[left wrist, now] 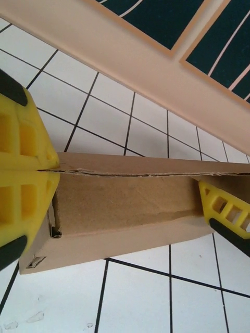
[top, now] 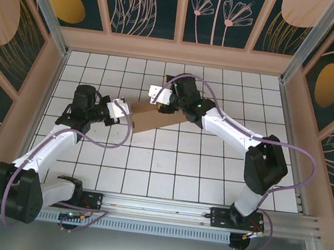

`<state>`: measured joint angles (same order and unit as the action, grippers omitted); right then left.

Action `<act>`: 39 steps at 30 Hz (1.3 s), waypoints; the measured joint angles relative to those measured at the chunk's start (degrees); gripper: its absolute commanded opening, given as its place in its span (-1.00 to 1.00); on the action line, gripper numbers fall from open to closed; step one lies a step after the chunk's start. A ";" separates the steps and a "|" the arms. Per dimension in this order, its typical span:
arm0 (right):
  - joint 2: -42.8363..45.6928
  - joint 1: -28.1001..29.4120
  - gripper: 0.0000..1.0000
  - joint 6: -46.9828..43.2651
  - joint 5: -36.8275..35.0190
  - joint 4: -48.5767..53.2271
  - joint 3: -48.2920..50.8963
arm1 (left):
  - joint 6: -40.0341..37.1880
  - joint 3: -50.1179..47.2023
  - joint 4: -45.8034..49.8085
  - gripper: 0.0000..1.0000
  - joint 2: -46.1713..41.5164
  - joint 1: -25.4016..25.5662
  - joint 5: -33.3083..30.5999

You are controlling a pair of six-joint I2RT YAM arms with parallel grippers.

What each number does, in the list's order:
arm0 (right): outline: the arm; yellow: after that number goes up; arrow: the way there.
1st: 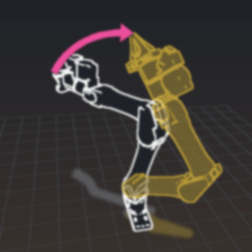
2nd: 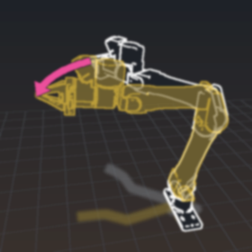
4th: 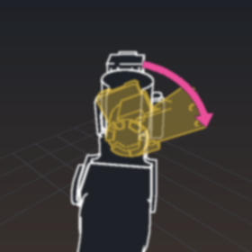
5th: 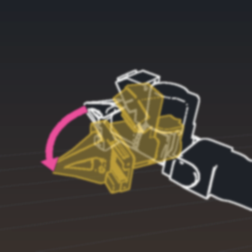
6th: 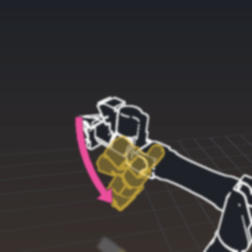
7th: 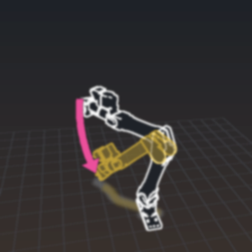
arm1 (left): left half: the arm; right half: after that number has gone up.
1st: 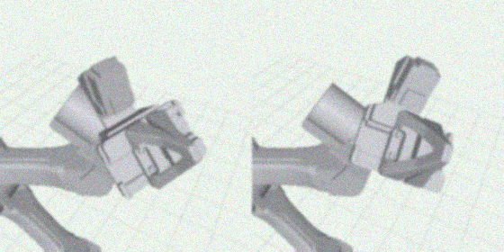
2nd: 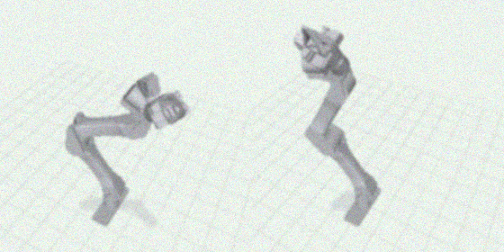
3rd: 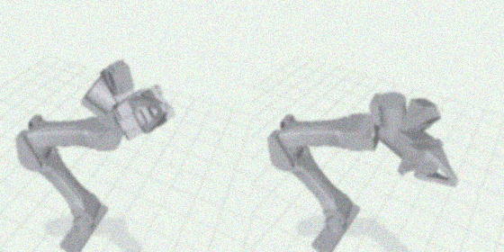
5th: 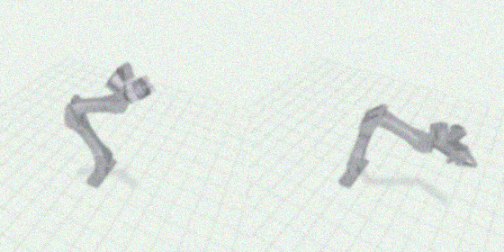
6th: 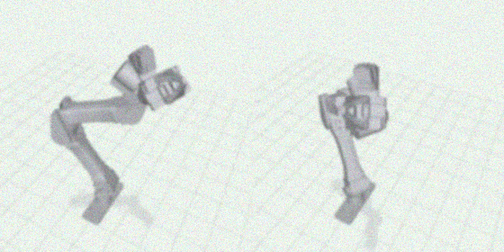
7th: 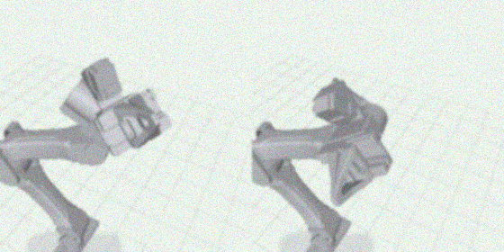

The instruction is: Fold the paper box

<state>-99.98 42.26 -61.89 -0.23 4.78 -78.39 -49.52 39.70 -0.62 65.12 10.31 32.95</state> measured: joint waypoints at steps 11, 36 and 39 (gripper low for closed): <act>-1.22 -0.37 0.75 3.06 0.28 0.26 -1.14 | 19.08 -5.01 -5.42 -1.00 -3.91 1.92 -2.05; -5.18 -1.42 0.53 9.99 0.74 5.62 -7.15 | 57.72 0.33 -5.57 -0.48 2.08 2.99 -4.96; -5.20 -1.42 0.51 10.23 0.74 5.81 -7.19 | 59.25 1.40 -5.01 -0.54 2.89 2.99 -6.08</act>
<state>-105.19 40.84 -51.66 0.51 10.59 -85.58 9.74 41.10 -5.63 68.01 13.30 26.87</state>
